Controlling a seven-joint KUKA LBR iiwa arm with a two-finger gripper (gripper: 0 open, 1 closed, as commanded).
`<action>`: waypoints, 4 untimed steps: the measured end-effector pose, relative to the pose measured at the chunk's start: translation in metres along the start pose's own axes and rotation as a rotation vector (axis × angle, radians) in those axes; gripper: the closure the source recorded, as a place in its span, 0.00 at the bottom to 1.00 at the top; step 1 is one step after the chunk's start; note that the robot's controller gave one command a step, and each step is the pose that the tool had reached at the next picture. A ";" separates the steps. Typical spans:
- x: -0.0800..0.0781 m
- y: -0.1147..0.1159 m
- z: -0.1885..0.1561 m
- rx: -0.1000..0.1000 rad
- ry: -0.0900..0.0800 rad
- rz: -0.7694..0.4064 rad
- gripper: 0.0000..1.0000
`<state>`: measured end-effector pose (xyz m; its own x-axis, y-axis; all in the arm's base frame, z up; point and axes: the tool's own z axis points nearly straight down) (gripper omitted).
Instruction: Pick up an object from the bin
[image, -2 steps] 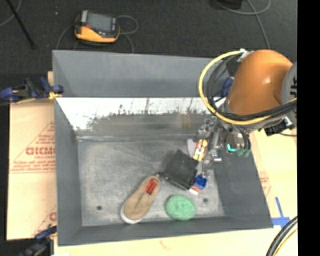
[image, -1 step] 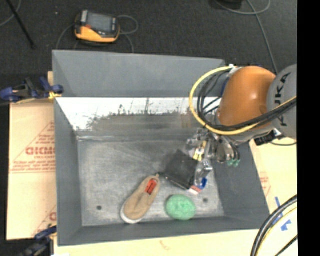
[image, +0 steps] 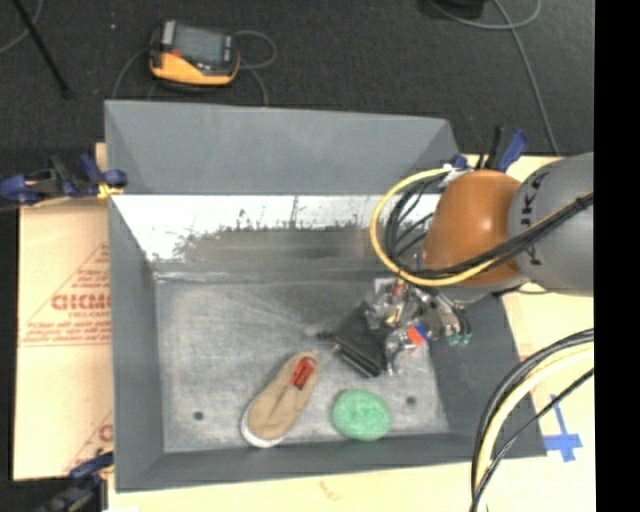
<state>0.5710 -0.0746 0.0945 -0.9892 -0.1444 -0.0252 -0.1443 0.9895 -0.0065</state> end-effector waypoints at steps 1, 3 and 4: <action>0.000 0.000 0.000 0.000 0.000 -0.001 1.00; 0.008 -0.010 -0.077 -0.006 0.024 0.118 1.00; 0.002 -0.017 -0.124 -0.006 0.025 0.040 1.00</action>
Offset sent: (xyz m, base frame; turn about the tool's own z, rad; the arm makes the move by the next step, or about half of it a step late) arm -0.0099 -0.0155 0.1129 0.1688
